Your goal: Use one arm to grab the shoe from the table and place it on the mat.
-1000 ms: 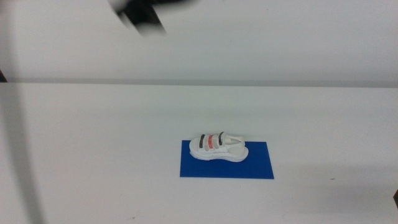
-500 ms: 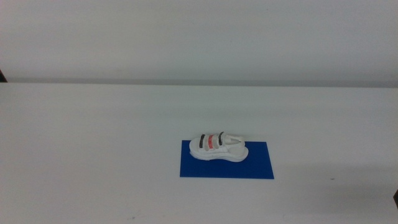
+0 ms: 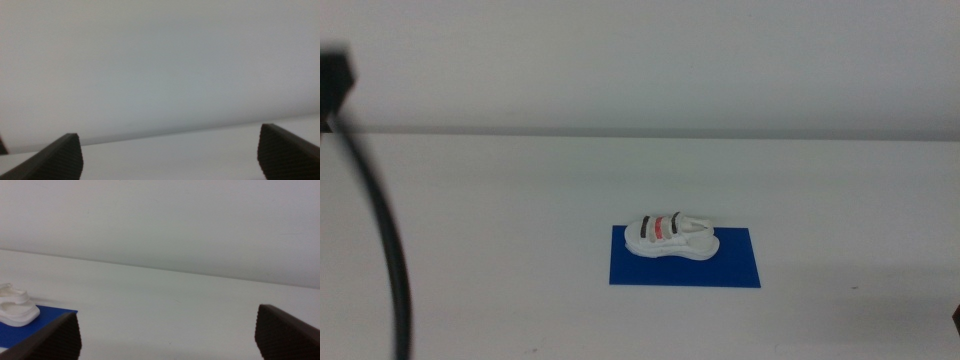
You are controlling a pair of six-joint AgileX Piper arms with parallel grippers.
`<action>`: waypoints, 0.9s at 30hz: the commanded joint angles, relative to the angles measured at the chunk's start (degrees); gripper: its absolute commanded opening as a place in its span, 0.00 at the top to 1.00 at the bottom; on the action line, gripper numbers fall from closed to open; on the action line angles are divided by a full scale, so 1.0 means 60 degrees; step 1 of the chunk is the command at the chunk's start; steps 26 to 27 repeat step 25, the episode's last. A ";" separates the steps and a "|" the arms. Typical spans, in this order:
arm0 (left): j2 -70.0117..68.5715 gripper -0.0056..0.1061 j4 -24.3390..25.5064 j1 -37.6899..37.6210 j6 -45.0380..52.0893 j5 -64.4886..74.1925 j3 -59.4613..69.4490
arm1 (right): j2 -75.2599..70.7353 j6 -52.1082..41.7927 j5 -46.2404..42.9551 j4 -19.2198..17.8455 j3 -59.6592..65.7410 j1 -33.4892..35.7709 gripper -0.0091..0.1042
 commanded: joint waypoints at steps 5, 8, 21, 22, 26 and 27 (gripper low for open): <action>-0.2641 0.11 -0.1279 0.2172 0.0029 -0.3950 0.4636 | -0.0360 -0.0001 -0.0064 -0.0033 0.0407 -0.0004 0.10; -0.3439 0.11 -0.1279 0.2647 -0.0032 -0.4412 0.6056 | -0.0360 -0.0001 -0.0064 -0.0033 0.0407 -0.0004 0.10; -0.5783 0.11 -0.0628 0.2704 -0.0014 -0.4267 0.7814 | -0.0360 -0.0001 -0.0064 -0.0033 0.0407 -0.0004 0.10; -0.5783 0.11 -0.0717 0.2704 -0.0014 -0.4316 0.7892 | -0.0360 -0.0001 -0.0064 -0.0033 0.0407 -0.0004 0.10; -0.5783 0.11 -0.0702 0.2704 -0.0014 -0.4121 0.7889 | -0.0360 -0.0001 -0.0064 -0.0033 0.0407 -0.0004 0.10; -0.5783 0.11 -0.0702 0.2704 -0.0014 -0.4121 0.7889 | -0.0360 -0.0001 -0.0064 -0.0033 0.0407 -0.0004 0.10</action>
